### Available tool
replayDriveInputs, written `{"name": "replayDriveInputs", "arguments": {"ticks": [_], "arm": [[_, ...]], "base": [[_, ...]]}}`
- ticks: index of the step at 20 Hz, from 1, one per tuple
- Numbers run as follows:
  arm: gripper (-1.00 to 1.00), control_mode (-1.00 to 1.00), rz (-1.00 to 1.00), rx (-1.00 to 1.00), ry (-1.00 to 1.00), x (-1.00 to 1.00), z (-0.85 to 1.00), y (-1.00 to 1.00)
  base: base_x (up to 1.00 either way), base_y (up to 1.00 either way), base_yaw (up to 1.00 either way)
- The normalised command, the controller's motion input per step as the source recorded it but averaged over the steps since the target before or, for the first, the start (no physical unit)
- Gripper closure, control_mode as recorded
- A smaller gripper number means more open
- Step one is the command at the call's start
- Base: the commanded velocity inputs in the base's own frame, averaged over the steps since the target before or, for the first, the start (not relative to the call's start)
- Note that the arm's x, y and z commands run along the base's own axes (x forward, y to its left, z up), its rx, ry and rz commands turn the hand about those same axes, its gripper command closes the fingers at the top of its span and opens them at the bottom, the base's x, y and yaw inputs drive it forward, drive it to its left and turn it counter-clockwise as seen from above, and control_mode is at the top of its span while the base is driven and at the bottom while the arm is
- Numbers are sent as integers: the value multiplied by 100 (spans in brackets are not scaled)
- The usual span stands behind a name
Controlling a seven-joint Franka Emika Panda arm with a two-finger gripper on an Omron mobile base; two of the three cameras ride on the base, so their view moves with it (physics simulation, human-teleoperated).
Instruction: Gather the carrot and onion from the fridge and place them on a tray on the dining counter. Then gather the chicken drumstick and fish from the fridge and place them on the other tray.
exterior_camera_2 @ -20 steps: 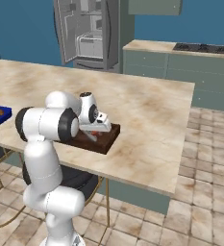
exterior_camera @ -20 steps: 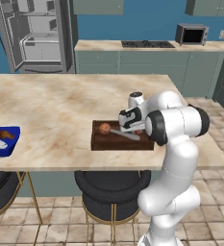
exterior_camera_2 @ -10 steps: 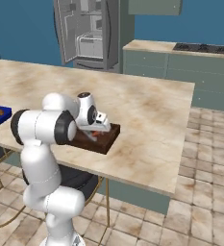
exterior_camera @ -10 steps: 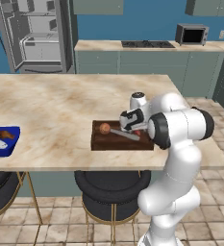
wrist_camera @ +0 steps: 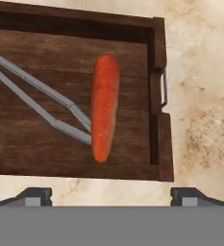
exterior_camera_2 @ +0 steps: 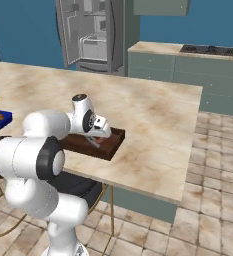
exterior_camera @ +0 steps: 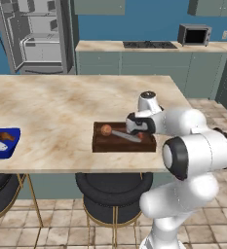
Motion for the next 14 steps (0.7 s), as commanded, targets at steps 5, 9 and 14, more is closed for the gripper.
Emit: {"name": "replayDriveInputs", "arguments": {"ticks": [5,9,14], "arm": [[-100,-100,-1,1,-5,-84,63,0],[-100,-100,-1,0,-6,-91,64,3],[-100,-100,0,0,-6,-96,57,8]], "base": [[0,0,0],[0,0,0],[0,0,0]]}}
